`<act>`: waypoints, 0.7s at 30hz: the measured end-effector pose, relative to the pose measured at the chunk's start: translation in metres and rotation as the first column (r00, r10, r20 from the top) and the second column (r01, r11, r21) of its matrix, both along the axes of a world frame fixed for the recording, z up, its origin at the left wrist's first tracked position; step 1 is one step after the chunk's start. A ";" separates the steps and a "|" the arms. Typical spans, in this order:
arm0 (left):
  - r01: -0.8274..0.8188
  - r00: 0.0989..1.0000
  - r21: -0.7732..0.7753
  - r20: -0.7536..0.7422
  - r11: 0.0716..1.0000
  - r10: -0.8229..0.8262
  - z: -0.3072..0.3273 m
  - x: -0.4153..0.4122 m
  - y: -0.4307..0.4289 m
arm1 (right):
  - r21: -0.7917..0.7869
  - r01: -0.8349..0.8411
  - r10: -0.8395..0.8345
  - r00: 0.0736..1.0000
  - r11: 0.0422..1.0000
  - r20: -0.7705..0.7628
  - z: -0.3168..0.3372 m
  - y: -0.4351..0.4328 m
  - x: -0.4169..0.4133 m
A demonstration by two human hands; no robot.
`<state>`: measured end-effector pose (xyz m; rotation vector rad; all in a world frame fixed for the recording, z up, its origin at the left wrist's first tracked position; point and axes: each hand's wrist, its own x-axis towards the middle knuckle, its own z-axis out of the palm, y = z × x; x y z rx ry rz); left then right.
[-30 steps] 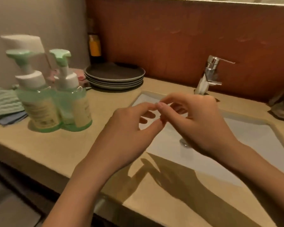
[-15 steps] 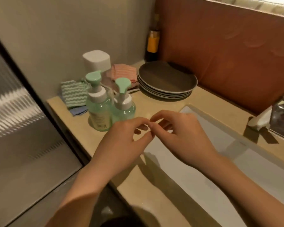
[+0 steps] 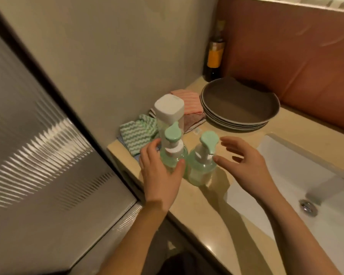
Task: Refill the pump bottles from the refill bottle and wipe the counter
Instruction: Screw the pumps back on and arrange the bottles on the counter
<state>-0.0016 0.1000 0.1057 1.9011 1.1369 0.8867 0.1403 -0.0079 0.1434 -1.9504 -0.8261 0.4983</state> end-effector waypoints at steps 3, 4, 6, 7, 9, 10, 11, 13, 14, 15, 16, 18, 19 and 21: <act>0.044 0.997 -0.027 -0.059 0.999 -0.046 -0.008 0.009 0.017 | 0.013 -0.019 0.019 1.000 1.000 0.010 -0.006 0.010 -0.003; 0.062 0.995 -0.038 -0.070 0.997 -0.064 -0.011 0.012 0.020 | 0.009 -0.036 0.036 0.999 0.999 0.022 -0.008 0.013 -0.005; 0.080 0.993 -0.040 -0.085 0.996 -0.083 -0.018 0.017 0.022 | 0.001 -0.067 0.067 0.997 0.998 0.042 -0.014 0.018 -0.007; 0.077 0.994 -0.042 -0.077 0.996 -0.080 -0.021 0.019 0.021 | -0.008 -0.075 0.075 0.996 0.997 0.038 -0.016 0.018 -0.007; 0.057 0.998 -0.033 -0.027 0.998 -0.057 -0.021 0.018 0.020 | 0.000 -0.091 0.091 0.994 0.996 0.053 -0.020 0.020 -0.009; 0.052 0.999 -0.021 -0.010 0.998 -0.052 -0.020 0.019 0.019 | 0.007 -0.099 0.098 0.992 0.995 0.073 -0.022 0.019 -0.009; 0.049 0.999 -0.006 -0.003 0.999 -0.049 -0.019 0.018 0.020 | 0.000 -0.106 0.106 0.990 0.994 0.095 -0.025 0.020 -0.010; 0.036 0.999 -0.007 -0.001 0.999 -0.036 -0.018 0.017 0.022 | -0.034 -0.105 0.109 0.983 0.994 0.147 -0.032 0.020 -0.008; 0.030 1.000 -0.031 -0.001 0.999 -0.030 -0.019 0.015 0.024 | -0.040 -0.092 0.098 0.981 0.995 0.165 -0.036 0.022 -0.010; 0.022 1.000 -0.063 0.012 0.998 -0.021 -0.018 0.017 0.023 | -0.039 -0.078 0.084 0.980 0.996 0.183 -0.037 0.021 -0.008; 0.024 0.999 -0.093 0.034 0.995 -0.021 -0.016 0.017 0.022 | -0.037 -0.059 0.066 0.978 0.998 0.200 -0.037 0.022 -0.008; 0.051 0.997 -0.112 0.055 0.992 -0.045 -0.012 0.019 0.018 | -0.026 -0.020 0.026 0.970 0.999 0.241 -0.035 0.019 -0.006; 0.075 0.996 -0.102 0.049 0.992 -0.070 -0.011 0.021 0.016 | -0.024 -0.010 0.016 0.966 1.000 0.256 -0.034 0.017 -0.004; 0.136 0.991 -0.070 0.025 0.988 -0.134 -0.009 0.023 0.012 | -0.020 0.010 -0.004 0.964 1.000 0.265 -0.034 0.012 0.001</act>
